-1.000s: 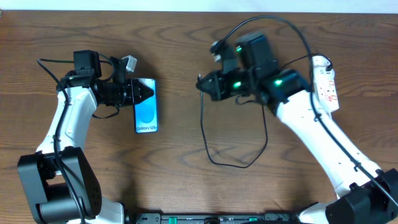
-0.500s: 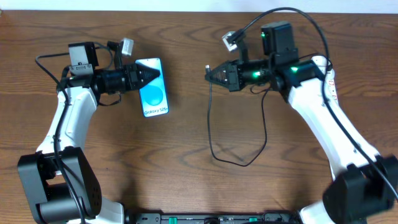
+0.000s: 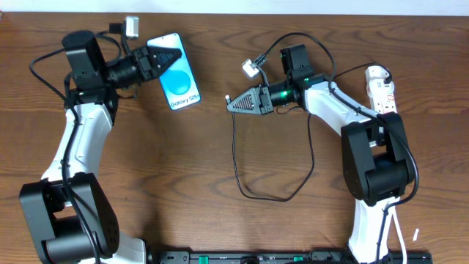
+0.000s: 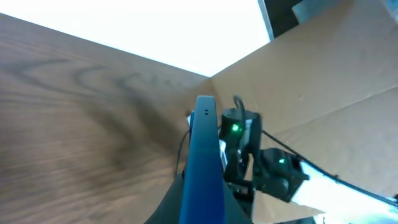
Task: Plug charger to phone and switch on socket
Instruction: 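Carry the cable connector with the right gripper toward the phone, then align the connector with the phone's bottom port, left gripper holding phone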
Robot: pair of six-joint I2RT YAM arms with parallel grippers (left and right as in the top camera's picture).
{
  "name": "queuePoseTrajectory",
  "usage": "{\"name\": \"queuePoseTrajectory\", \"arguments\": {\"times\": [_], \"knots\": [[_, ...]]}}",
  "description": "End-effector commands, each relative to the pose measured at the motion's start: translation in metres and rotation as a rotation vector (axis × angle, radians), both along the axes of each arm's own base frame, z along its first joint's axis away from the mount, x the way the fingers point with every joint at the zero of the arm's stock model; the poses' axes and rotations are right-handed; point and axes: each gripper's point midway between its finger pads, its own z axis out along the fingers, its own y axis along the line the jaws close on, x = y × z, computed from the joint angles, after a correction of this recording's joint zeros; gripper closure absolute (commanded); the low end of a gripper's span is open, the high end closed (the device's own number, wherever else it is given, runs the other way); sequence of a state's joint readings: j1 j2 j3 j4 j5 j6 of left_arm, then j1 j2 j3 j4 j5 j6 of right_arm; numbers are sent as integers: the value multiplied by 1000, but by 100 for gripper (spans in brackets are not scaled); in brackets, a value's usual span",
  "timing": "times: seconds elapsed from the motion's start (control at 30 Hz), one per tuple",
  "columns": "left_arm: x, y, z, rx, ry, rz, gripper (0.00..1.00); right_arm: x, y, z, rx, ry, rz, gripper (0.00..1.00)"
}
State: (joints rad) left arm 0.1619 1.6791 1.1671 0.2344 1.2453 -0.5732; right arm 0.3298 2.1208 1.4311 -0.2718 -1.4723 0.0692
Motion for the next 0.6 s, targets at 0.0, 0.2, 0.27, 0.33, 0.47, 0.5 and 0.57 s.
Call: {"name": "queuePoseTrajectory", "arguments": {"times": [0.0, 0.2, 0.27, 0.33, 0.47, 0.5, 0.57], "knots": [[-3, -1, 20, -62, 34, -8, 93, -13, 8, 13, 98, -67, 79, 99], [1, 0, 38, -94, -3, 1, 93, -22, 24, 17, 120, -123, 124, 99], [2, 0, 50, -116, -27, 1, 93, -25, 32, 20, 134, -159, 143, 99], [2, -1, 55, -125, -36, -1, 93, -26, 36, 23, 139, -169, 153, 99], [2, -3, 56, -126, -41, -2, 93, -25, 43, 30, 143, -179, 164, 99], [3, -3, 56, -126, -42, 3, 93, -23, 45, 32, 139, -181, 160, 99], [5, -4, 57, -126, -45, 14, 93, -21, 47, 35, 140, -190, 157, 99]]}}
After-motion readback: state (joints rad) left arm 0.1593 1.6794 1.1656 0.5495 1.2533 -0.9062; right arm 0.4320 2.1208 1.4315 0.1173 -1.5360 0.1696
